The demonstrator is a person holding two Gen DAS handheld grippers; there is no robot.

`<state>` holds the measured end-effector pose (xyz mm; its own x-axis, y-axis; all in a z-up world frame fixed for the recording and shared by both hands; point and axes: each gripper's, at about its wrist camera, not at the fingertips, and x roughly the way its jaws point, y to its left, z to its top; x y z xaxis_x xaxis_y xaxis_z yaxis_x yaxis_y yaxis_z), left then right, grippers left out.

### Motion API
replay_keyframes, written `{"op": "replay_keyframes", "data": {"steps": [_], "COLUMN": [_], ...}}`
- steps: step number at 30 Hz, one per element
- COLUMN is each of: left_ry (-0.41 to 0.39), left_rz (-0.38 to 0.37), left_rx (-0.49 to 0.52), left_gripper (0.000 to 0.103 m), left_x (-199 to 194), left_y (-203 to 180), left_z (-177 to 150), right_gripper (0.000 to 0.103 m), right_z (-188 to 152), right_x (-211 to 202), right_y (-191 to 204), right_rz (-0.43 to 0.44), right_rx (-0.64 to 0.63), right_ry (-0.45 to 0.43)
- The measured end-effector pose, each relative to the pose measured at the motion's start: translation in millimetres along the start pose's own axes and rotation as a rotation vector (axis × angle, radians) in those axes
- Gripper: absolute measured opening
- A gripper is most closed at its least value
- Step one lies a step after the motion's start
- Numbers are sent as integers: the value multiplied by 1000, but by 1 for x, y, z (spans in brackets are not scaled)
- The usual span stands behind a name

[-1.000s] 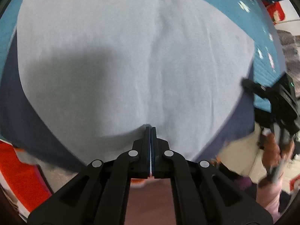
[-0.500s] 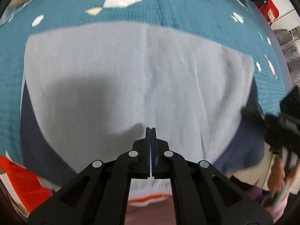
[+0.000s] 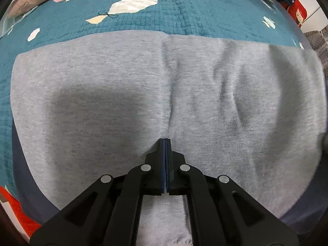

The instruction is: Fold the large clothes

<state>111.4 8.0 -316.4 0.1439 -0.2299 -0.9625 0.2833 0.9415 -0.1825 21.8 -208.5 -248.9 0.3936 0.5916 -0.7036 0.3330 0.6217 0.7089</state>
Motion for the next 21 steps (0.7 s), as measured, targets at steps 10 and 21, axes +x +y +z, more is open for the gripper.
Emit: {"op": "replay_keyframes", "data": {"steps": [10,21], "left_ry": [-11,-25], "left_rz": [-93,-228], "left_rx": [-27,21], "left_gripper": [2,2], "left_x": [-6,-47], "left_y": [30,78], "left_z": [-27,-54], "right_gripper": [18,18], "right_z": [-9,-24], "right_x": [25,60], "right_y": [76,144], "right_rz": [-91,-238], "right_rx": [-124,-229], "right_ry": [41,92]}}
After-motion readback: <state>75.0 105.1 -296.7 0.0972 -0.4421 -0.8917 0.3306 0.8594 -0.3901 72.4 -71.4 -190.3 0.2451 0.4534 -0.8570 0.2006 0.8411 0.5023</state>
